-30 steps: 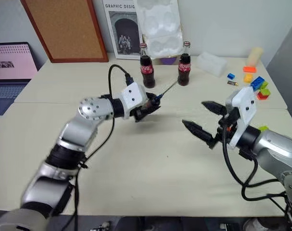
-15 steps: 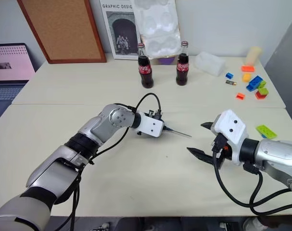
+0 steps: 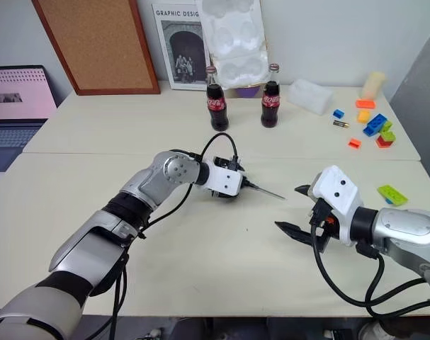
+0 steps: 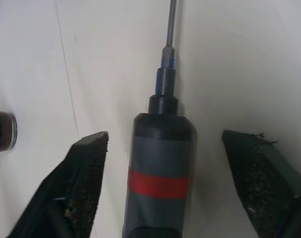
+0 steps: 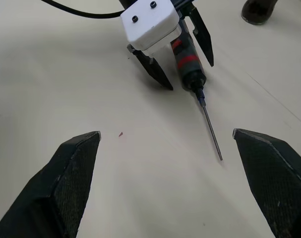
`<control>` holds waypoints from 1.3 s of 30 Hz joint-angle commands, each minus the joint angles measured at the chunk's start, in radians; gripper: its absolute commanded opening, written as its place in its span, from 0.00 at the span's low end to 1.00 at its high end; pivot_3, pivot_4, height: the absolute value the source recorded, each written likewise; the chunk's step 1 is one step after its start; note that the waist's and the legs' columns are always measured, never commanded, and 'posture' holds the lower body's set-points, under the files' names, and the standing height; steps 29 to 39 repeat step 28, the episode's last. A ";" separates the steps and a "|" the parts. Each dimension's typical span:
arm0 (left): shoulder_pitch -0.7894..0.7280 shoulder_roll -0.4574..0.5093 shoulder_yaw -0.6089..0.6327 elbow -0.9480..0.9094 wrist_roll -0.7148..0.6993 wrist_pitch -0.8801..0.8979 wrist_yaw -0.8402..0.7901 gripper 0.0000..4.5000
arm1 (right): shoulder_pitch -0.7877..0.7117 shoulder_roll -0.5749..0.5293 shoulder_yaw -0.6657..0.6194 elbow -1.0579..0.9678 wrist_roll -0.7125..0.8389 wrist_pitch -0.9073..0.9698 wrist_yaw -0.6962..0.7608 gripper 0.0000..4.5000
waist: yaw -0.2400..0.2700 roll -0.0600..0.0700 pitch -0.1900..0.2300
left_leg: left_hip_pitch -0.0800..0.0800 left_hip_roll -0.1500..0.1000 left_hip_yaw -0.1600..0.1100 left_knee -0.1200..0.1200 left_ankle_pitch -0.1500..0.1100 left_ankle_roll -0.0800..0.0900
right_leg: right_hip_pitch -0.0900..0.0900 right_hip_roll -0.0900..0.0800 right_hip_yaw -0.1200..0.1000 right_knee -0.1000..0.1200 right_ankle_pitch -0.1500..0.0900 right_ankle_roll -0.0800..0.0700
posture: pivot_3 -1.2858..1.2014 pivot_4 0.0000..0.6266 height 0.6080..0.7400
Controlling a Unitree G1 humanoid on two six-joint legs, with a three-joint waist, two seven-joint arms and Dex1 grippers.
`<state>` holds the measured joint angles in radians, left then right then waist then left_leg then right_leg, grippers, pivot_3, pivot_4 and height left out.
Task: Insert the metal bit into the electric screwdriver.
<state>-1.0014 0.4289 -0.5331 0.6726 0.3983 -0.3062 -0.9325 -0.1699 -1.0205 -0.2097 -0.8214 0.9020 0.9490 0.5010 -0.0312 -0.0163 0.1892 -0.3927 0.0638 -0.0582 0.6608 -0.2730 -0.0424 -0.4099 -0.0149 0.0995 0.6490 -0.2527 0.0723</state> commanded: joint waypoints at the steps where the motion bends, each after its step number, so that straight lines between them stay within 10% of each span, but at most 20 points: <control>1: 0.026 -0.001 0.026 -0.019 -0.027 0.038 -0.034 0.99 | -0.013 -0.003 -0.022 -0.011 0.012 0.002 0.006 1.00 | 0.000 0.000 0.000 | 0.000 0.000 0.000 0.000 0.000 0.000 | 0.000 0.000 0.000 0.000 0.000 0.000 | 0.52 0.24 1.00; 7: 0.074 0.056 0.233 -0.224 -0.286 0.267 -0.169 0.99 | -0.002 -0.006 -0.037 -0.006 0.009 -0.003 0.012 1.00 | 0.000 0.000 0.000 | -0.004 0.000 -0.001 0.000 0.000 0.000 | -0.004 0.000 -0.001 0.001 0.000 0.000 | 0.52 0.24 1.00; 20: 0.500 0.519 0.498 -0.745 -0.560 0.556 -0.412 0.99 | 0.139 -0.052 -0.212 0.028 -0.043 -0.085 0.192 1.00 | 0.012 -0.001 0.001 | -0.007 0.001 0.000 0.001 0.000 -0.001 | -0.010 -0.001 -0.002 0.009 -0.001 -0.001 | 0.52 0.24 1.00; 39: 0.646 0.593 0.596 -0.778 -0.601 0.609 -0.375 0.99 | 0.199 -0.091 -0.279 0.082 -0.100 -0.137 0.317 1.00 | 0.003 -0.001 0.001 | -0.003 0.001 0.002 0.003 0.001 -0.001 | -0.009 -0.001 0.000 0.013 -0.005 0.001 | 0.52 0.24 1.00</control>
